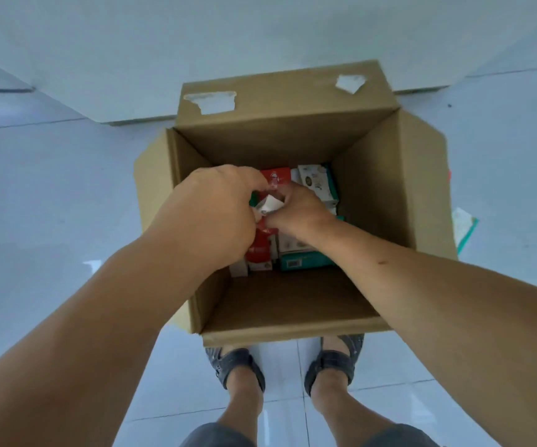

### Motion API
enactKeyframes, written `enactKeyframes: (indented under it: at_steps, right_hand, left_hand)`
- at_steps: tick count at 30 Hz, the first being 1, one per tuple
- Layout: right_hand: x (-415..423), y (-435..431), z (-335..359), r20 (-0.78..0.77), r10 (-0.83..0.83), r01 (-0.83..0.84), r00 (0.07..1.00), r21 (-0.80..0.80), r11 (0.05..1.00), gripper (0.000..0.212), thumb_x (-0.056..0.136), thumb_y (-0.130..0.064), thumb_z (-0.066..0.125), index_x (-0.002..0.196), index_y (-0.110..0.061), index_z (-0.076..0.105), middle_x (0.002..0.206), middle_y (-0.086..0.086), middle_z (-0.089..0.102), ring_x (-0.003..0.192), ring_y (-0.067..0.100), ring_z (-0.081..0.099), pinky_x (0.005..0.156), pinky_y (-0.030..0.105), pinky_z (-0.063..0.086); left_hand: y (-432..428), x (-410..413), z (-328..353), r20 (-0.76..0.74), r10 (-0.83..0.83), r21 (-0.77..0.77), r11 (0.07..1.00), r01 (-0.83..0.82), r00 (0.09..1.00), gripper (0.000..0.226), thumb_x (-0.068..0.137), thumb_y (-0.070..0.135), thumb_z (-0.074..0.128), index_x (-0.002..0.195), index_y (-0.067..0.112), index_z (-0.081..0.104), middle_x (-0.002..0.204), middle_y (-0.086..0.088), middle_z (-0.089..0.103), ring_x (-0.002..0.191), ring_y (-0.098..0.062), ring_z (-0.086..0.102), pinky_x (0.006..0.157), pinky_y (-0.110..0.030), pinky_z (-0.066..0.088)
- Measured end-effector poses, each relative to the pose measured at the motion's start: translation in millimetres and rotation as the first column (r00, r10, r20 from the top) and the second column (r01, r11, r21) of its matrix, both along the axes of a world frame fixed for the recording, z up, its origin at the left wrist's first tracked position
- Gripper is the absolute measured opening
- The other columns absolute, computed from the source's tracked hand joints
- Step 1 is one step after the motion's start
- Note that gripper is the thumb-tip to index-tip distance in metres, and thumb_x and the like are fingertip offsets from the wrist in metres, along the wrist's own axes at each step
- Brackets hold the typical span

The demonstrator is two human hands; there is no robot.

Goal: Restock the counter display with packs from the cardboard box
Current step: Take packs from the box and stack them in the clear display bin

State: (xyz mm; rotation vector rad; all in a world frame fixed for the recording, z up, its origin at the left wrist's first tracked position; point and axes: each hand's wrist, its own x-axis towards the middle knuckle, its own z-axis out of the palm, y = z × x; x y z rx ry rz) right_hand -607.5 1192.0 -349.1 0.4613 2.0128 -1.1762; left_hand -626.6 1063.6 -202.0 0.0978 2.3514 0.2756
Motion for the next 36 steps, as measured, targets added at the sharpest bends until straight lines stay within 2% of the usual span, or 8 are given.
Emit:
enactKeyframes:
  at_steps: [4,7,11,16,19,21,28,36]
  right_hand:
    - [5.7,32.8,104.4,-0.017,-0.154,0.152,0.988,-0.092,0.984,0.035,0.077,-0.009,0.074,0.106,-0.022,0.061,0.1,0.002,0.068,0.093,0.015,0.068,0.078,0.041,0.061]
    - [7.1,53.4,204.3,0.011,-0.271,0.265,0.963,-0.251,0.931,0.041,0.078,0.001,0.073,0.108,-0.025,0.062,0.105,0.003,0.069,0.094,0.017,0.068,0.066,0.029,0.058]
    - [11.5,69.5,359.7,-0.017,-0.32,0.293,0.947,-0.356,0.887,0.045,0.065,-0.011,0.081,0.1,-0.023,0.057,0.097,0.006,0.069,0.085,0.02,0.065,0.064,0.031,0.046]
    - [16.6,66.5,537.4,-0.091,-0.435,0.315,0.896,-0.561,0.766,0.042,0.067,-0.009,0.073,0.107,-0.012,0.062,0.092,0.007,0.071,0.083,0.024,0.065,0.078,0.043,0.046]
    - [17.3,53.8,615.7,-0.139,-0.508,0.327,0.85,-0.616,0.716,0.046,0.072,-0.014,0.068,0.117,-0.009,0.061,0.095,0.01,0.072,0.079,0.02,0.068,0.067,0.033,0.055]
    - [15.7,46.7,655.8,-0.175,-0.557,0.335,0.812,-0.642,0.689,0.04,0.071,-0.015,0.067,0.111,-0.009,0.061,0.09,0.009,0.073,0.071,0.017,0.069,0.06,0.03,0.058]
    - [-5.0,46.0,744.8,-0.302,-0.568,0.314,0.765,-0.596,0.739,0.023,0.085,-0.017,0.067,0.108,-0.011,0.065,0.091,0.008,0.074,0.075,0.017,0.071,0.072,0.041,0.06]
    - [-67.5,63.8,822.5,-0.412,-0.483,0.165,0.773,-0.604,0.78,0.023,0.09,0.001,0.056,0.109,-0.009,0.065,0.086,0.008,0.074,0.067,0.014,0.069,0.061,0.03,0.058]
  left_hand:
    - [2.7,3.6,74.1,-0.056,0.049,0.099,0.994,-0.044,0.997,0.042,0.093,0.015,0.053,0.13,0.036,0.055,0.127,0.004,0.061,0.111,-0.02,0.056,0.088,-0.031,0.049]
    - [9.4,4.3,151.9,-0.083,0.057,0.147,0.988,-0.045,0.995,0.041,0.092,0.016,0.052,0.128,0.035,0.056,0.13,0.006,0.06,0.115,-0.019,0.055,0.095,-0.035,0.048]
    - [13.6,7.9,274.4,-0.096,0.151,0.307,0.945,-0.115,0.984,0.039,0.089,0.022,0.059,0.124,0.039,0.058,0.123,0.012,0.061,0.104,-0.015,0.058,0.083,-0.029,0.051]
    - [18.2,12.8,431.3,-0.257,0.16,0.439,0.898,-0.033,0.953,0.046,0.088,0.028,0.063,0.131,0.04,0.052,0.122,0.011,0.062,0.108,-0.015,0.058,0.087,-0.03,0.05]
    - [15.7,9.1,506.5,-0.341,0.166,0.495,0.868,0.027,0.925,0.054,0.086,0.026,0.064,0.135,0.04,0.046,0.12,0.013,0.064,0.107,-0.017,0.061,0.085,-0.033,0.052]
    - [12.0,4.6,547.8,-0.382,0.17,0.515,0.856,0.057,0.908,0.056,0.085,0.025,0.065,0.136,0.039,0.046,0.118,0.01,0.065,0.101,-0.019,0.063,0.081,-0.037,0.054]
    - [3.3,-4.9,638.2,-0.436,0.165,0.497,0.863,0.084,0.885,0.045,0.088,0.026,0.068,0.129,0.038,0.056,0.093,0.016,0.061,0.091,-0.011,0.061,0.08,-0.032,0.055]
    - [-8.6,-48.3,700.7,-0.538,0.213,0.37,0.929,0.001,0.815,0.049,0.088,0.028,0.068,0.134,0.036,0.054,0.111,0.006,0.067,0.095,-0.018,0.066,0.088,-0.039,0.055]
